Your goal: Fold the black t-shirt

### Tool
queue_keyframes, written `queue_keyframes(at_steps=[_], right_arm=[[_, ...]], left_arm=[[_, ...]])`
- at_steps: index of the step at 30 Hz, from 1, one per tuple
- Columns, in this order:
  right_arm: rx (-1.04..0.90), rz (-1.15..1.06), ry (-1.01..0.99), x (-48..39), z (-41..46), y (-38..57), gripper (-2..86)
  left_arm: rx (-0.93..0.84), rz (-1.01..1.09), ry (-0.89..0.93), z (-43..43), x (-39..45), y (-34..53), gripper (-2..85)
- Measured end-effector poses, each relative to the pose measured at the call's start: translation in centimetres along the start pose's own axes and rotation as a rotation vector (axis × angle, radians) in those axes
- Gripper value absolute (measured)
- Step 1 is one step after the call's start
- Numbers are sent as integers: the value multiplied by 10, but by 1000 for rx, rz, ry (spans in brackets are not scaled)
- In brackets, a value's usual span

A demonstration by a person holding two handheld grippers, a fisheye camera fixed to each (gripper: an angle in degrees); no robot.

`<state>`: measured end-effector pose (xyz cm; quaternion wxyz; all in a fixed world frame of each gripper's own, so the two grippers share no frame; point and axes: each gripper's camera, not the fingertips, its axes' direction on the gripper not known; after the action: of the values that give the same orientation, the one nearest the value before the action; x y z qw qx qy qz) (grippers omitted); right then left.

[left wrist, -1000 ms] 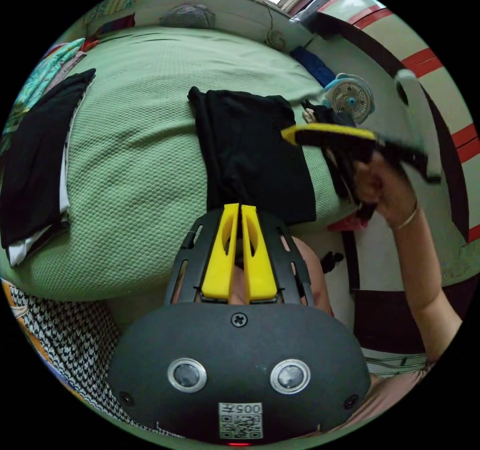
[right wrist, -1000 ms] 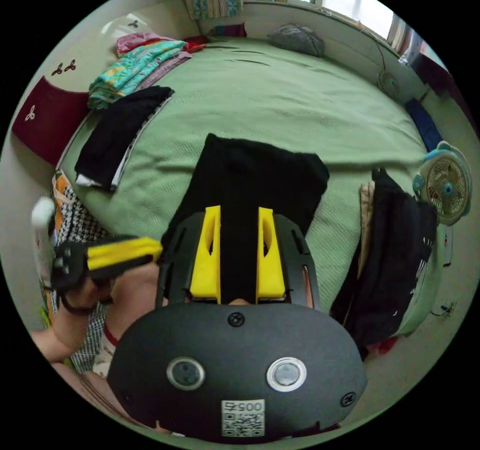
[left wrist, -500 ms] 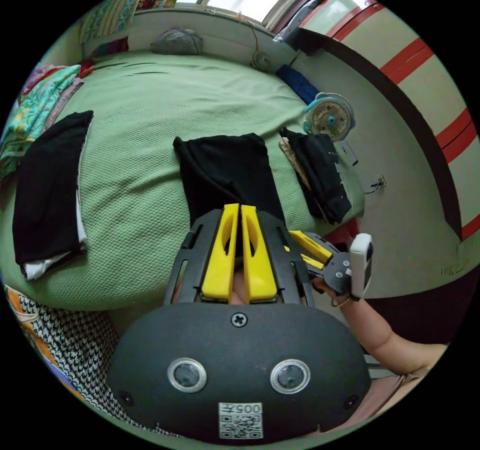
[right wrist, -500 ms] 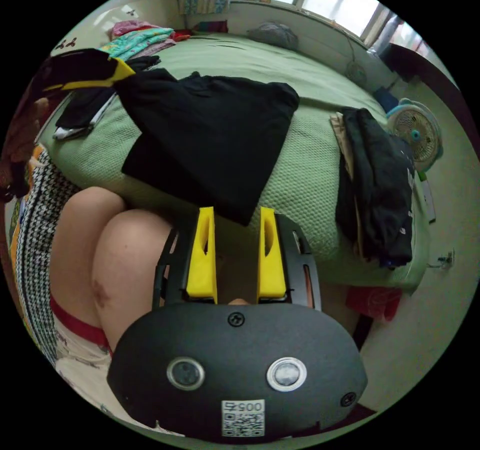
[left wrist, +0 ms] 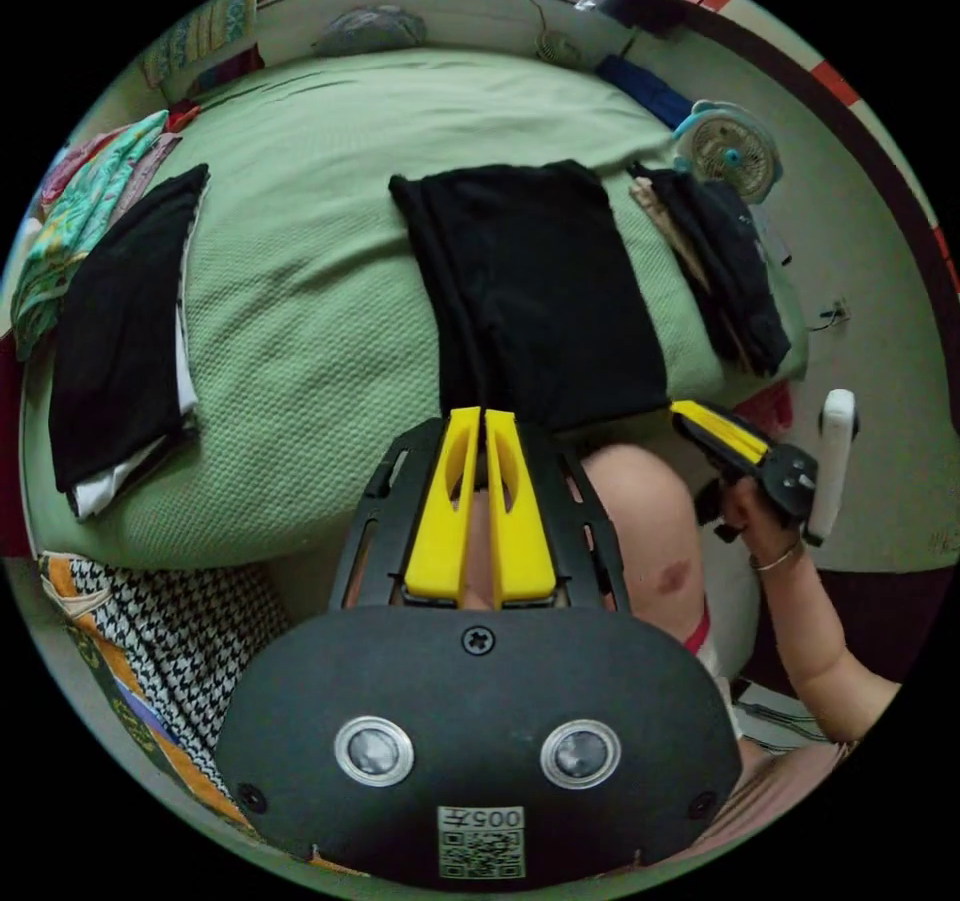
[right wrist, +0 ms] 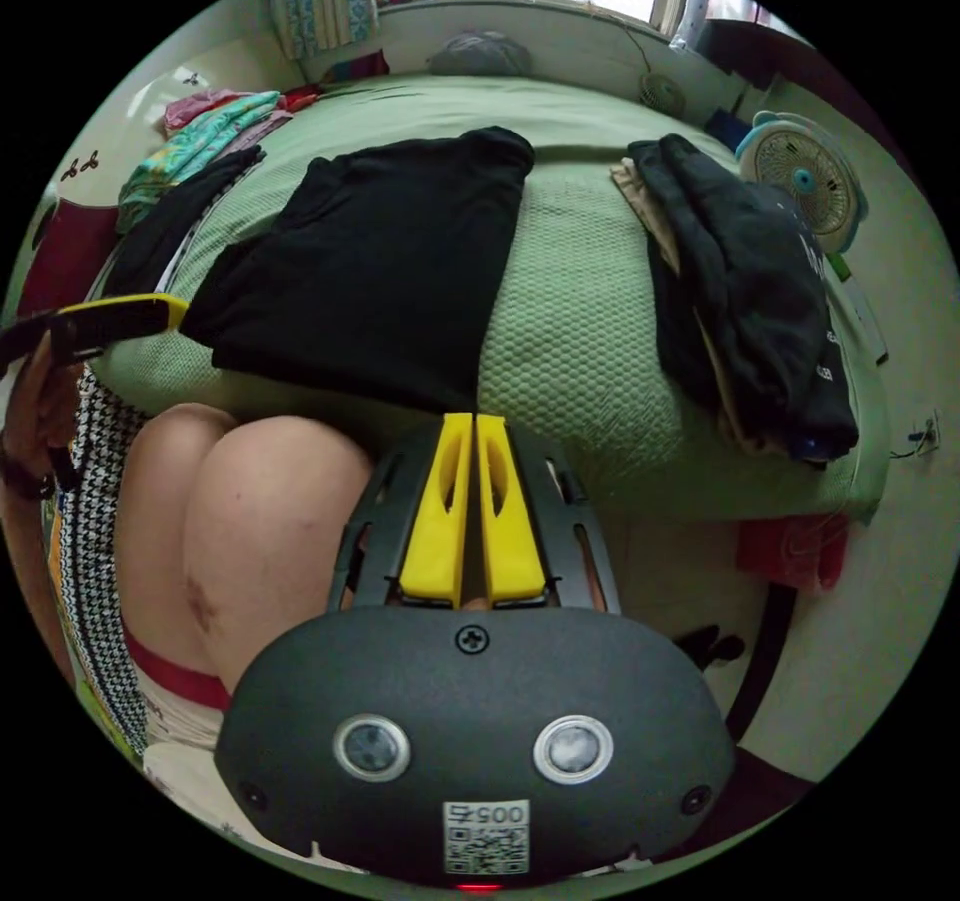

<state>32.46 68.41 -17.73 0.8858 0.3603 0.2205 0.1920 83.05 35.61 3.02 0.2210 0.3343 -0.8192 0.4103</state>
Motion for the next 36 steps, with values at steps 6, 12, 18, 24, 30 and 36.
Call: queue_keyframes(at_steps=[6, 12, 18, 24, 30, 36], right_arm=[[41, -7, 0, 17, -15, 8, -13], [94, -26, -6, 15, -19, -18, -12], [27, -44, 8, 8, 10, -24, -12], [38, -28, 6, 13, 23, -20, -13], [42, -71, 76, 9, 31, -22, -13], [42, -41, 60, 19, 32, -25, -14]], left_arm=[[37, -44, -28, 4, -8, 10, -6], [119, 23, -15, 10, 17, -3, -6], [86, 71, -89, 45, 30, -22, -6], [106, 89, -109, 63, 31, -19, -5], [71, 106, -95, 73, 29, -25, 1], [78, 81, -19, 67, 22, -24, 46]])
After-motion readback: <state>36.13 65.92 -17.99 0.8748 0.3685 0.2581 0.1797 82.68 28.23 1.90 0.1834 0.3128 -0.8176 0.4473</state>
